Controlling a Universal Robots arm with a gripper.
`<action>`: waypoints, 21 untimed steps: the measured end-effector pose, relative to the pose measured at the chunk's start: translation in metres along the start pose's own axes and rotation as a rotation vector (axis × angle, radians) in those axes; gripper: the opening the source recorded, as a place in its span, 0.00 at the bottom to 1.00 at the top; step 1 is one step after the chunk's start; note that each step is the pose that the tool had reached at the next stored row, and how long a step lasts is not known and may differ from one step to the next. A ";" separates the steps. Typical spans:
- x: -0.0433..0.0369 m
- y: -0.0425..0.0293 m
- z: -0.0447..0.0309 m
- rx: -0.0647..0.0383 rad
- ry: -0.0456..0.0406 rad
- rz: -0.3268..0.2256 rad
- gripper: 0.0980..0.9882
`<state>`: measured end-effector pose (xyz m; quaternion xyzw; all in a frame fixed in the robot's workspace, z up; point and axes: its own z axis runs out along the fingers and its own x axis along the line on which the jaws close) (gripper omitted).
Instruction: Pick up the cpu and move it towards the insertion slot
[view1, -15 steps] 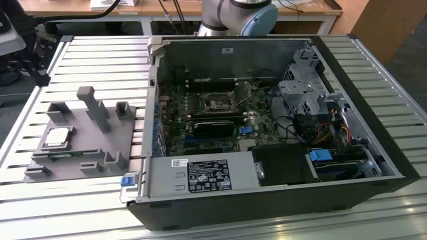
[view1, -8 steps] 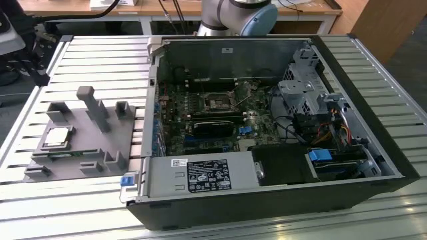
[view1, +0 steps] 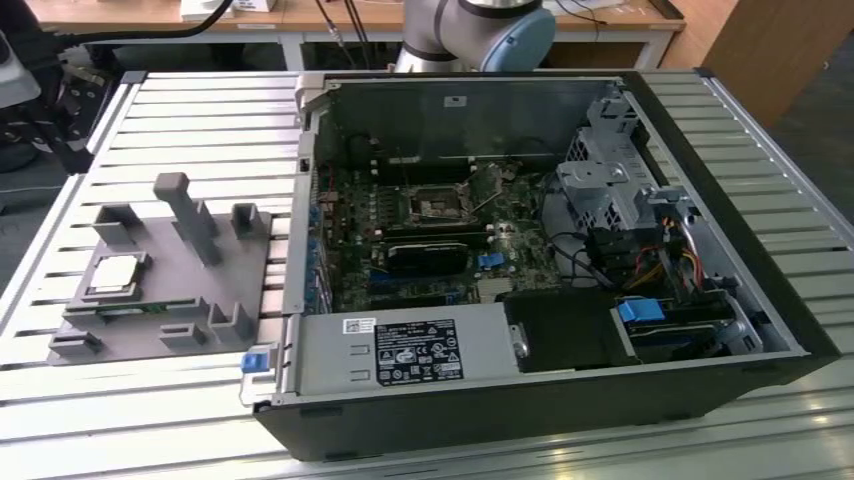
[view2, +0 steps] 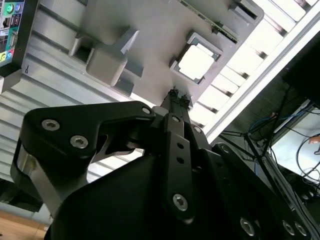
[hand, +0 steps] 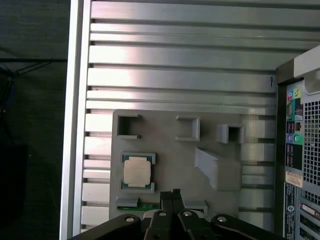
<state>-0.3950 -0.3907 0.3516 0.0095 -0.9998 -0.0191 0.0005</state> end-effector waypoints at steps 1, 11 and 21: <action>0.0010 0.0000 0.0001 0.000 -0.0001 0.000 0.01; 0.0144 0.0002 0.0004 0.000 -0.0004 0.000 0.01; 0.0295 0.0005 0.0014 0.000 -0.0003 0.000 0.01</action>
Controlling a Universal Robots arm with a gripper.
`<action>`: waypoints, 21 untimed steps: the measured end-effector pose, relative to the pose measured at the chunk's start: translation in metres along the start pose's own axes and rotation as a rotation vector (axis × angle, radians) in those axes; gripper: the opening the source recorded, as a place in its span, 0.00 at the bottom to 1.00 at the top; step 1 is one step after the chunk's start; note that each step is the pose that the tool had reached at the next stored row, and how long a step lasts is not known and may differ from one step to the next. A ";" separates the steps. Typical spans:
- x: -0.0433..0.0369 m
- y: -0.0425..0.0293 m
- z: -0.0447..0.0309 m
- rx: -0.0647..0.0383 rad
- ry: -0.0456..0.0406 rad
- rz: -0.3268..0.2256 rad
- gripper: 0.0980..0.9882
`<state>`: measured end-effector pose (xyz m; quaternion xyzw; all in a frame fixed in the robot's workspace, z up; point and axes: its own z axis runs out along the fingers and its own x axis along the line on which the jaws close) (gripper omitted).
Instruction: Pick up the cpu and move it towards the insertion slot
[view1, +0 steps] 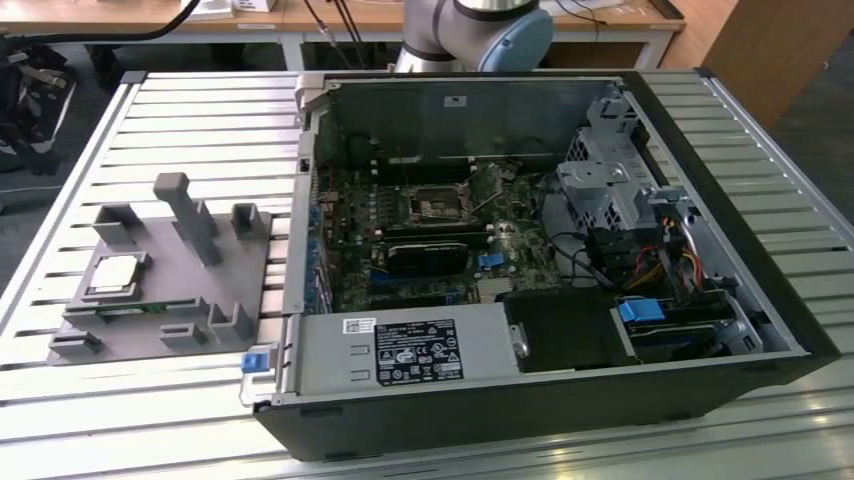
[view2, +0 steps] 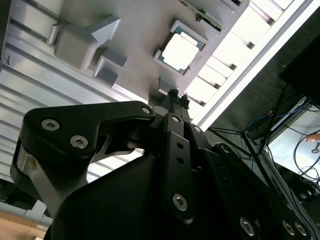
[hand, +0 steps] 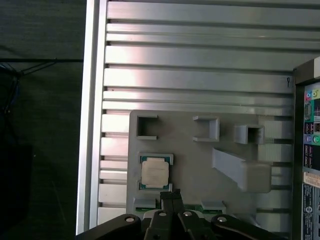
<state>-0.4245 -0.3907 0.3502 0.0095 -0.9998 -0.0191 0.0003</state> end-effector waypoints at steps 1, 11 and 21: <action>0.0014 0.0000 0.0002 0.000 -0.0001 0.000 0.01; 0.0073 -0.0025 0.0036 0.000 -0.0002 0.000 0.01; 0.0088 -0.0056 0.0142 0.000 0.0000 -0.001 0.01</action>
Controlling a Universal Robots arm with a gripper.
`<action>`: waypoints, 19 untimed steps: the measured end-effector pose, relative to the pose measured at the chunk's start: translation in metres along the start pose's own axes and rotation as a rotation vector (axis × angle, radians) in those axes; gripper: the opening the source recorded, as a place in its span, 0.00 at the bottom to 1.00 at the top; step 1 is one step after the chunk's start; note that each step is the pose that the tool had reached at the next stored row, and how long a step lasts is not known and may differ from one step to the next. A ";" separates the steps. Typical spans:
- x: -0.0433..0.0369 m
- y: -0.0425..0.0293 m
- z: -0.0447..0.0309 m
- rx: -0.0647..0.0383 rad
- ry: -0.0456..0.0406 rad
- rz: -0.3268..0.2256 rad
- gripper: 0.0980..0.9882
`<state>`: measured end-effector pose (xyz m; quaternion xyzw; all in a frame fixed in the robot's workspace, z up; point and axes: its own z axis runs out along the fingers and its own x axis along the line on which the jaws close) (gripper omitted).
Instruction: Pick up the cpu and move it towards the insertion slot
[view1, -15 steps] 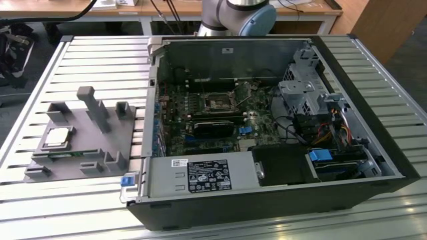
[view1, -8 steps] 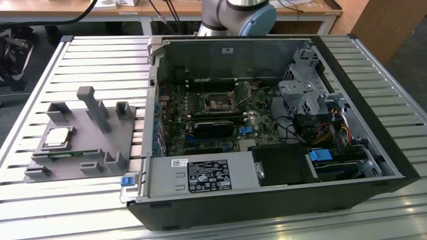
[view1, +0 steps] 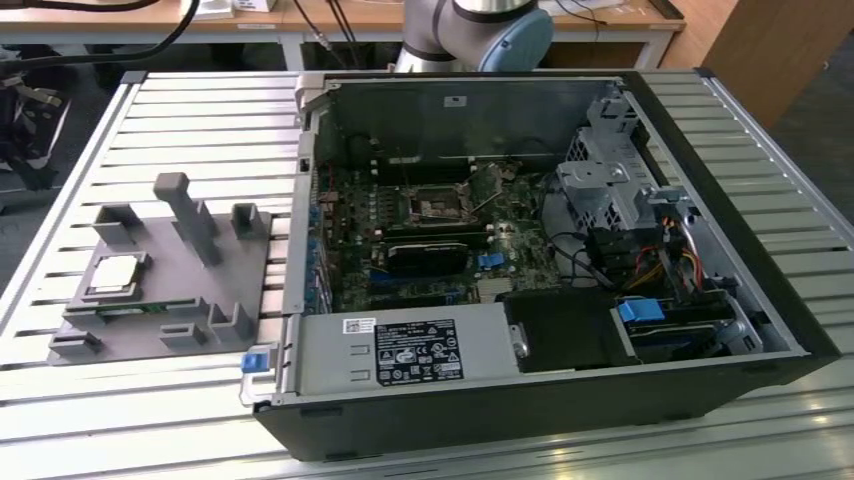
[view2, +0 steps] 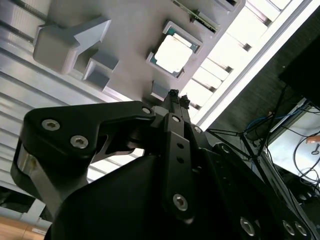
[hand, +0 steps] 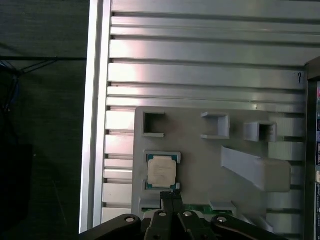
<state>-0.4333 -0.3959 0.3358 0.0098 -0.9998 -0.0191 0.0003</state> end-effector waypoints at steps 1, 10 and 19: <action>0.0000 -0.0001 0.0011 0.000 0.0000 0.000 0.01; 0.0001 -0.0013 0.0056 0.000 -0.0002 0.000 0.35; 0.0004 -0.0027 0.0126 0.000 -0.0001 0.000 0.48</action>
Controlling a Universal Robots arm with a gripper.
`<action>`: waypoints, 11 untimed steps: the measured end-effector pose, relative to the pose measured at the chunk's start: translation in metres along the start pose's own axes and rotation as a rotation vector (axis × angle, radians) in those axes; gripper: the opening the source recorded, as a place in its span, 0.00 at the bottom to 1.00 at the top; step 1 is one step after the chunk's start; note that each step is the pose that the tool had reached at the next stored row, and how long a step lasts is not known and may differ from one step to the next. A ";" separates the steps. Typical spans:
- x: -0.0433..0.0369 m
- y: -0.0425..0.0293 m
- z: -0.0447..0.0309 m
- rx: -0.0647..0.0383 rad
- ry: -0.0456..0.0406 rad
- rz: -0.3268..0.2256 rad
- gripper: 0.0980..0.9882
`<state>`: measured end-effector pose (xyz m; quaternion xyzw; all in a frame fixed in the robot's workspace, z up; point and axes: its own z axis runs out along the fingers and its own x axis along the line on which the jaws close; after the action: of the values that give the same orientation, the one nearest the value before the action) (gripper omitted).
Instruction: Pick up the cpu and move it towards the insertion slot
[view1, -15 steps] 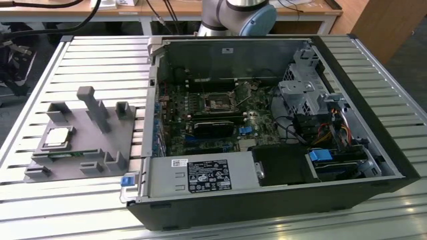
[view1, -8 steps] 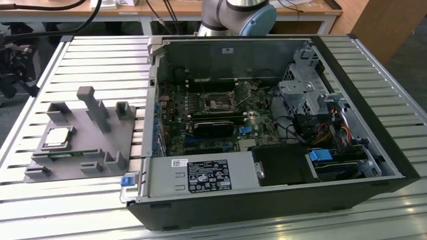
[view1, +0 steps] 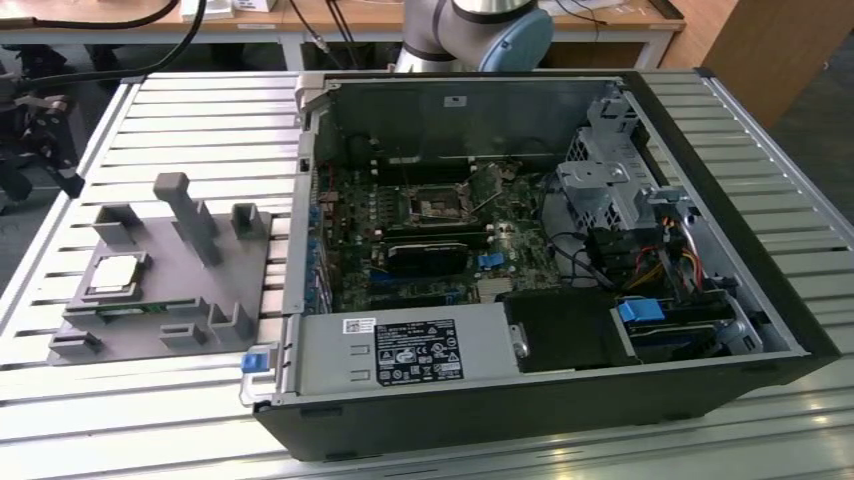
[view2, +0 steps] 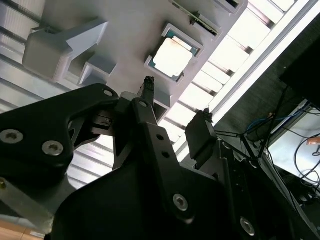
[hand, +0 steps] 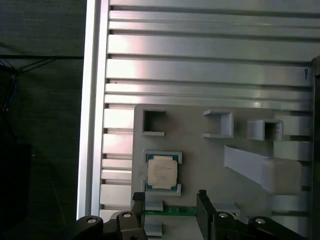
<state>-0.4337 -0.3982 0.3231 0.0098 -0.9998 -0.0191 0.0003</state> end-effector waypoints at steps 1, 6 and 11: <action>0.0001 -0.0002 0.0007 0.000 0.0001 0.000 0.48; 0.0006 -0.0011 0.0048 0.000 0.0001 0.000 0.50; 0.0012 -0.0020 0.0083 0.000 0.0000 0.000 0.57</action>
<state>-0.4348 -0.3998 0.3148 0.0099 -0.9998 -0.0191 0.0003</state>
